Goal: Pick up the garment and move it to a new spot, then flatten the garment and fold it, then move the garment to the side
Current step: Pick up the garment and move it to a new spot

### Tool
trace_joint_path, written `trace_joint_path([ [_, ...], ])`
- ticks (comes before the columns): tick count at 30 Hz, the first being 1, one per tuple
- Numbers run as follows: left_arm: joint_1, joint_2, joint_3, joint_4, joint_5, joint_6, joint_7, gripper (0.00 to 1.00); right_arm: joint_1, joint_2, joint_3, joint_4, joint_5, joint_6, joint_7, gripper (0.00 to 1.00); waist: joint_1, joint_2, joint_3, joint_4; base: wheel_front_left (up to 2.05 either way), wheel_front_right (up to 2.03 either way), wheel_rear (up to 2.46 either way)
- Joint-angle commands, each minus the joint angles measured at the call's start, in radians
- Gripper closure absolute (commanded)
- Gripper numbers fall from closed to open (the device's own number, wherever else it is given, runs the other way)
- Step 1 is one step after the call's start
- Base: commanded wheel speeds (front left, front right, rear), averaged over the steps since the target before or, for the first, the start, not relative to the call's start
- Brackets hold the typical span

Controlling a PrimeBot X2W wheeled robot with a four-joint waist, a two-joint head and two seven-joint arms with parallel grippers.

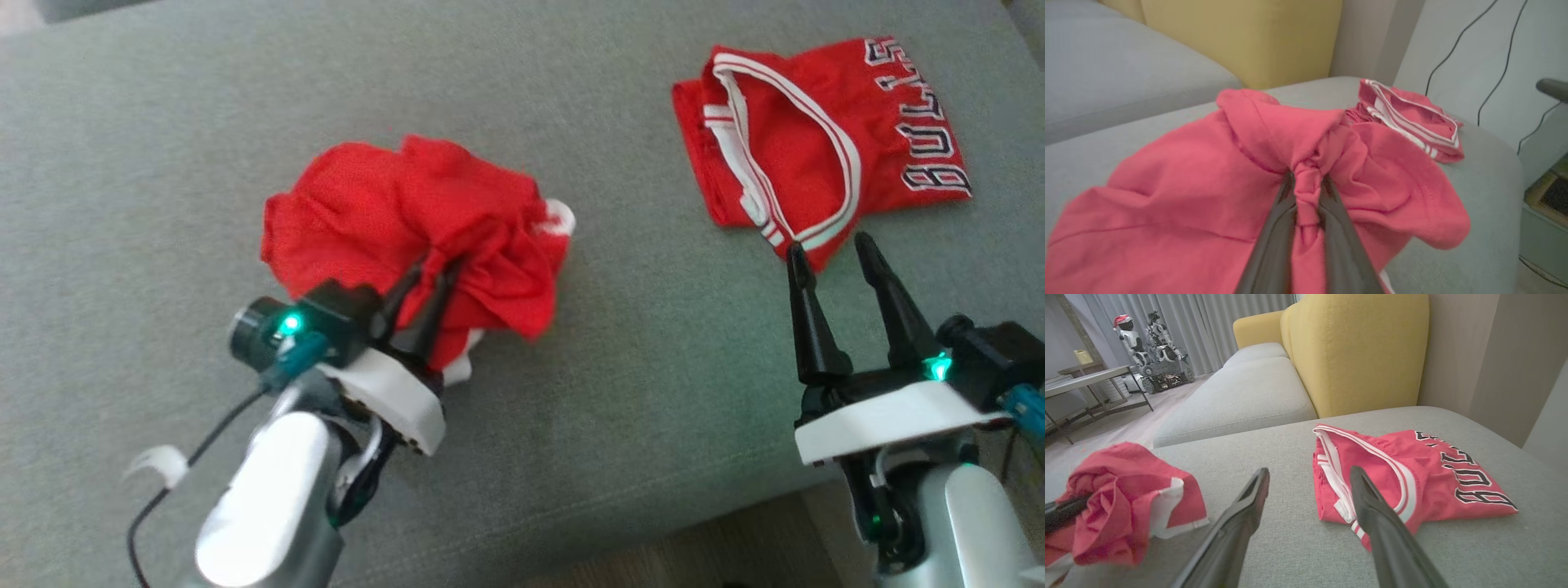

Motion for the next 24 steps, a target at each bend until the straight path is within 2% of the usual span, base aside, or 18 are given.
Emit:
trace_joint_path([
  [1, -0.048, 0.003, 0.012, -0.012, -0.002, -0.006, 0.001, 1.0, -0.037, -0.005, 0.024, -0.029, 0.006, -0.001, -0.014, 0.0, 0.0, 0.0, 0.023, -0.021, 0.0, 0.0, 0.0],
  [3, -0.063, 0.002, -0.014, 0.02, -0.012, -0.011, -0.001, 1.0, -0.041, -0.005, 0.024, -0.023, 0.009, -0.001, -0.021, 0.0, 0.0, 0.0, 0.03, -0.023, 0.0, 0.0, 0.0],
  [4, -0.067, 0.001, -0.026, 0.032, -0.019, -0.013, 0.0, 0.63, -0.042, -0.005, 0.024, -0.021, 0.01, -0.001, -0.024, 0.0, 0.0, 0.0, 0.031, -0.022, 0.0, 0.0, 0.0],
  [5, -0.07, -0.001, -0.036, 0.043, -0.026, -0.014, 0.0, 0.01, -0.043, -0.005, 0.023, -0.018, 0.011, -0.001, -0.026, 0.0, 0.0, 0.0, 0.031, -0.021, 0.0, 0.0, 0.0],
  [8, -0.078, 0.0, -0.059, 0.066, -0.049, -0.016, -0.027, 0.0, -0.045, -0.005, 0.014, -0.006, 0.008, -0.001, -0.03, 0.0, 0.0, 0.0, 0.016, 0.0, 0.0, 0.0, 0.0],
  [13, -0.054, 0.004, -0.039, 0.05, -0.079, -0.008, -0.065, 0.0, -0.044, -0.005, 0.007, -0.001, -0.008, -0.001, -0.024, 0.0, 0.0, 0.0, -0.012, 0.036, 0.0, 0.0, 0.0],
  [24, 0.039, 0.086, 0.146, -0.074, -0.14, 0.103, -0.14, 0.0, -0.034, -0.005, -0.02, -0.018, -0.045, -0.001, 0.013, 0.0, 0.0, 0.0, -0.075, 0.171, 0.0, 0.0, 0.0],
])
